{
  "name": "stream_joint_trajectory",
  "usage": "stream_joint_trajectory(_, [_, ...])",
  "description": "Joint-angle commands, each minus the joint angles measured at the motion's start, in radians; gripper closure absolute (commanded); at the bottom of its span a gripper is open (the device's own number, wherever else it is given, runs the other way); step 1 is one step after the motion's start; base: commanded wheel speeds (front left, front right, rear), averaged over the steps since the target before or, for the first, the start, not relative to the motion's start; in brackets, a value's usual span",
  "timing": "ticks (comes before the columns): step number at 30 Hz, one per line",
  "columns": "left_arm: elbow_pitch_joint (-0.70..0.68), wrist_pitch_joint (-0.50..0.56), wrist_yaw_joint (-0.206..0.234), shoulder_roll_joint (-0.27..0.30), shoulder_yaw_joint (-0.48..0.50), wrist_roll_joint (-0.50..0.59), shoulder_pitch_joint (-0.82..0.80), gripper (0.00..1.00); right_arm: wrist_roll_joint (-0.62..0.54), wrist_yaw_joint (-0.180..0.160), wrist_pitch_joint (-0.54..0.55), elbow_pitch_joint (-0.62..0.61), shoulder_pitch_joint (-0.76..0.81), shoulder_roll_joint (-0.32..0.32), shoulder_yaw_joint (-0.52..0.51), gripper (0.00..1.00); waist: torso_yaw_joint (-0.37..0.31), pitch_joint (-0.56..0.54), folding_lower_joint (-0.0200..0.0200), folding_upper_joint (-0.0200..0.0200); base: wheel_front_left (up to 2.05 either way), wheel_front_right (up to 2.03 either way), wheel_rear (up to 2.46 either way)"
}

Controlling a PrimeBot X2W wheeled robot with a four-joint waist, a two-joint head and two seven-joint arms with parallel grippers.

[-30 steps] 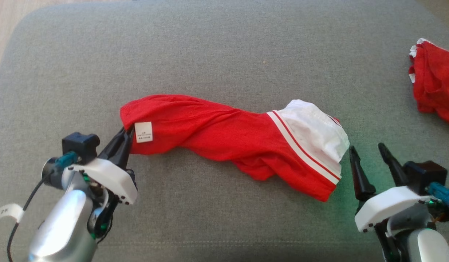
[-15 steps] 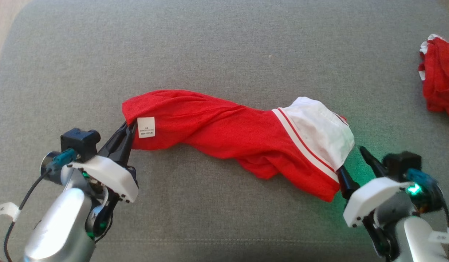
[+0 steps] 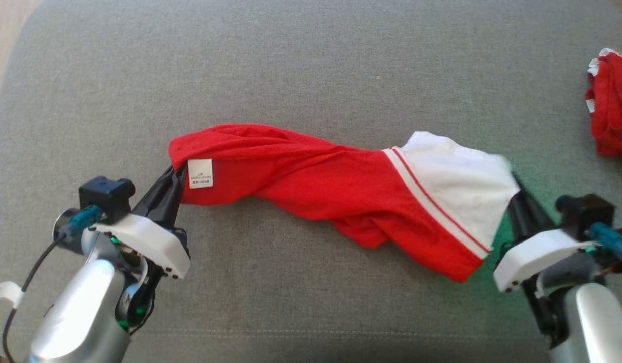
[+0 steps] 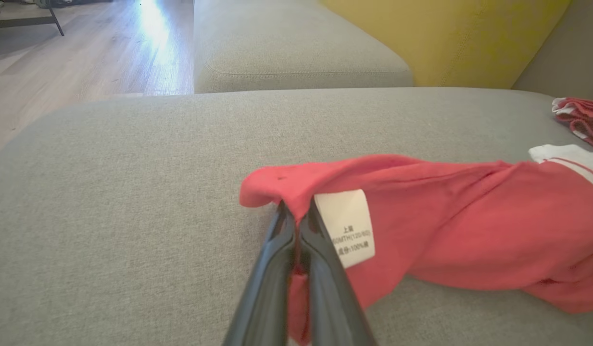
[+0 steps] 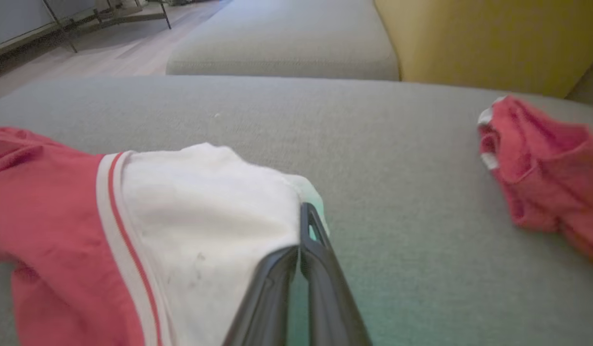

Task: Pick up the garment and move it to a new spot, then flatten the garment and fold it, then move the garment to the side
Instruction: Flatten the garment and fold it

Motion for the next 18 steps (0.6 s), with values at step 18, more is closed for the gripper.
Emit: stream_joint_trajectory(18, [-0.260,0.114,0.011,0.148,0.110,-0.001,-0.263,1.00,-0.122,0.003,-0.115,-0.433,-0.290,-0.147,-0.095,1.00,-0.015,-0.040,0.0000,0.0000,0.00,0.00,0.00])
